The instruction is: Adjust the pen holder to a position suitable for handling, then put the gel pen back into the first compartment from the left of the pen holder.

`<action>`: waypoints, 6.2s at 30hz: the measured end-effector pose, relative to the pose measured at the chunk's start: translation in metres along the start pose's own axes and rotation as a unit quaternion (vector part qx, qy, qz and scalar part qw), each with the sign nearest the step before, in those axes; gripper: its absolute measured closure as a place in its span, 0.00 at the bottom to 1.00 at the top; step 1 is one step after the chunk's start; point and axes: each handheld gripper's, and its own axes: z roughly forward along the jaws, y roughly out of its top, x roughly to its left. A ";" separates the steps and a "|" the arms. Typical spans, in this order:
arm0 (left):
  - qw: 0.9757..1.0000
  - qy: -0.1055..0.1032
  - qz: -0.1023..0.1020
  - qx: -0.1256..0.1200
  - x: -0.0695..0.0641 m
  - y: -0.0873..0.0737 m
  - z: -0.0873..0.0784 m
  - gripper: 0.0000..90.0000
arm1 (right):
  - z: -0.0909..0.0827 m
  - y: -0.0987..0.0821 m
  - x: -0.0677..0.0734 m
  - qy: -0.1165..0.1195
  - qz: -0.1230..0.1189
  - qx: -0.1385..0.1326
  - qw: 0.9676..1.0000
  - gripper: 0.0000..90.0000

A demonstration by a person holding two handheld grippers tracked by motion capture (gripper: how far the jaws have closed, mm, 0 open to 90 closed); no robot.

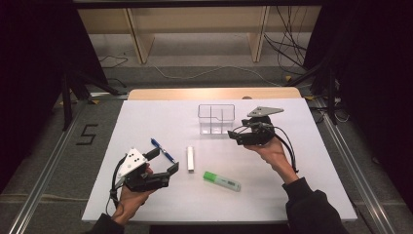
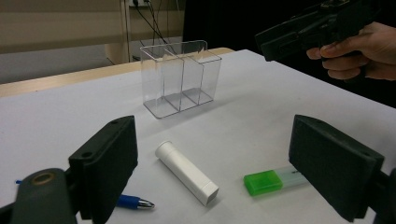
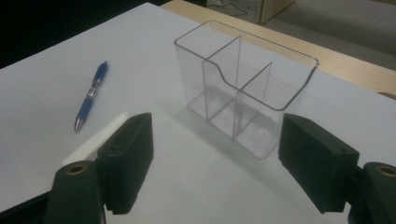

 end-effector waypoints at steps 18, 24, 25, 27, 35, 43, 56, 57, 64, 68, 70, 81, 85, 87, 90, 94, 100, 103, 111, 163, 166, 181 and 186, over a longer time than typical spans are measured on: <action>1.000 0.001 0.000 0.007 0.004 0.002 0.001 0.17 | 0.000 -0.003 0.020 0.020 -0.013 0.002 1.000 0.28; 1.000 -0.011 -0.010 0.016 0.013 0.009 0.003 0.17 | 0.000 -0.007 0.029 0.037 -0.015 0.005 0.999 0.27; 1.000 -0.008 -0.011 0.016 0.014 0.009 0.004 0.17 | 0.000 -0.008 0.031 0.039 -0.017 0.002 0.999 0.27; 1.000 -0.005 -0.011 0.021 0.016 0.011 0.005 0.17 | 0.000 -0.010 0.034 0.043 -0.019 0.003 0.999 0.27; 0.999 0.001 -0.011 0.039 0.022 0.015 0.010 0.17 | -0.008 -0.016 0.047 0.059 -0.023 -0.013 0.998 0.27; 0.997 0.005 -0.002 0.075 0.033 0.020 0.018 0.17 | -0.016 -0.025 0.050 0.068 -0.021 -0.017 0.997 0.27; 0.986 0.002 0.050 0.161 0.045 0.024 0.044 0.17 | -0.022 -0.038 0.050 0.072 -0.018 -0.011 0.997 0.25; 0.985 0.006 0.056 0.165 0.046 0.025 0.046 0.17 | -0.022 -0.038 0.051 0.072 -0.018 -0.011 0.997 0.25; 0.979 0.005 0.075 0.192 0.053 0.027 0.054 0.17 | -0.029 -0.043 0.052 0.078 -0.017 -0.015 0.997 0.24; 0.976 0.007 0.077 0.202 0.058 0.027 0.058 0.17 | -0.032 -0.046 0.054 0.080 -0.015 -0.016 0.997 0.23; 0.975 0.006 0.079 0.206 0.060 0.027 0.060 0.17 | -0.033 -0.048 0.054 0.080 -0.014 -0.016 0.997 0.23; 0.963 0.011 0.106 0.247 0.071 0.031 0.075 0.17 | -0.034 -0.051 0.053 0.077 -0.013 -0.018 0.997 0.23; 0.954 0.008 0.127 0.271 0.073 0.031 0.080 0.17 | -0.034 -0.052 0.054 0.077 -0.014 -0.018 0.997 0.23; 0.952 0.007 0.128 0.279 0.074 0.031 0.082 0.18 | -0.035 -0.052 0.054 0.077 -0.012 -0.016 0.997 0.23; 0.944 0.004 0.140 0.299 0.077 0.032 0.085 0.18 | -0.035 -0.052 0.053 0.077 -0.013 -0.018 0.997 0.23; 0.939 0.000 0.152 0.307 0.080 0.032 0.089 0.18 | -0.037 -0.052 0.052 0.075 -0.012 -0.016 0.997 0.23; 0.922 -0.012 0.180 0.342 0.086 0.031 0.095 0.18 | -0.035 -0.053 0.054 0.075 -0.013 -0.014 0.997 0.23; 0.916 -0.016 0.190 0.352 0.089 0.030 0.099 0.18 | -0.034 -0.053 0.054 0.076 -0.013 -0.013 0.997 0.23; 0.897 -0.029 0.218 0.382 0.093 0.033 0.107 0.20 | -0.033 -0.053 0.054 0.076 -0.015 -0.012 0.997 0.24; 0.836 -0.093 0.271 0.468 0.107 0.015 0.141 0.28 | -0.028 -0.056 0.054 0.083 -0.013 -0.003 0.996 0.24; 0.830 -0.103 0.270 0.477 0.108 0.017 0.143 0.30 | -0.028 -0.056 0.054 0.084 -0.013 -0.002 0.996 0.24; 0.812 -0.116 0.279 0.500 0.106 0.014 0.148 0.32 | -0.027 -0.056 0.055 0.085 -0.014 0.000 0.996 0.25; 0.806 -0.126 0.278 0.508 0.108 0.013 0.150 0.35 | -0.028 -0.056 0.055 0.086 -0.013 -0.001 0.996 0.25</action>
